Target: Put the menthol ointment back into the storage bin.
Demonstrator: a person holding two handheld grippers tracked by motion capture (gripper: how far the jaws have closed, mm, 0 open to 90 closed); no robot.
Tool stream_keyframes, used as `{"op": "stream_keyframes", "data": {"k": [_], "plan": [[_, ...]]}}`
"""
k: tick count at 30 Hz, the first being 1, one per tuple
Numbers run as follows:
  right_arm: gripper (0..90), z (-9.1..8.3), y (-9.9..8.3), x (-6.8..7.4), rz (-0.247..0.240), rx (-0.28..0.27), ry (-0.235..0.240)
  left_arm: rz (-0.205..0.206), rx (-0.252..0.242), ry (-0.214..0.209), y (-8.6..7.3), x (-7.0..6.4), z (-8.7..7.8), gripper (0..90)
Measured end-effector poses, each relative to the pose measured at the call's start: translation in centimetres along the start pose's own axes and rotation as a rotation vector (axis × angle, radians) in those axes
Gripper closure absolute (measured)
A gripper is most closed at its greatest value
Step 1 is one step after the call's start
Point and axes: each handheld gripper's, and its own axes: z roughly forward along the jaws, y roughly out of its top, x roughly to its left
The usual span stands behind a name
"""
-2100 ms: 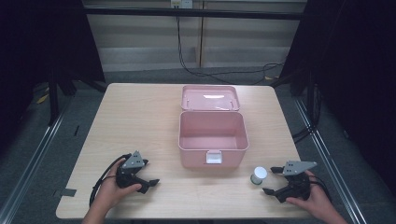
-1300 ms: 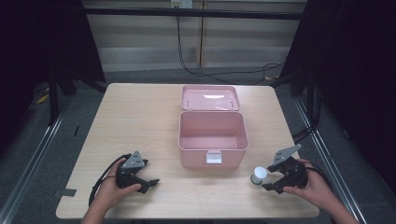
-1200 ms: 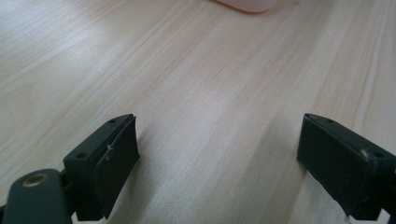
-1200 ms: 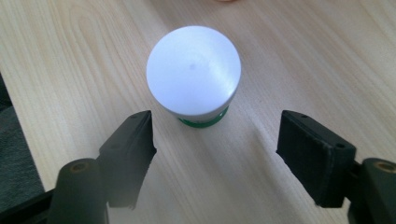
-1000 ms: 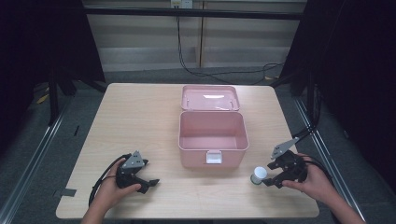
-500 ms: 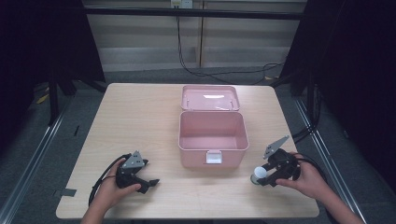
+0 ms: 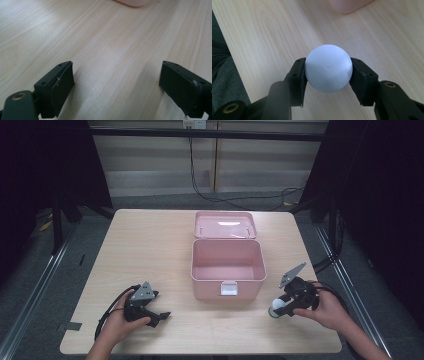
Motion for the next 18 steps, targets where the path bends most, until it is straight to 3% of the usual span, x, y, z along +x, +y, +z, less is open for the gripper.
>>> {"op": "stream_keyframes", "data": {"k": [10,18], "plan": [[50.4,-0.8,0.5,0.1,-0.001,0.023,0.014,0.001,0.000,0.001,0.0,0.0,0.0,12.0],[50.4,-2.4,1.3,0.0,-0.001,0.039,0.006,0.000,-0.001,0.001,0.0,0.0,0.0,11.9]]}}
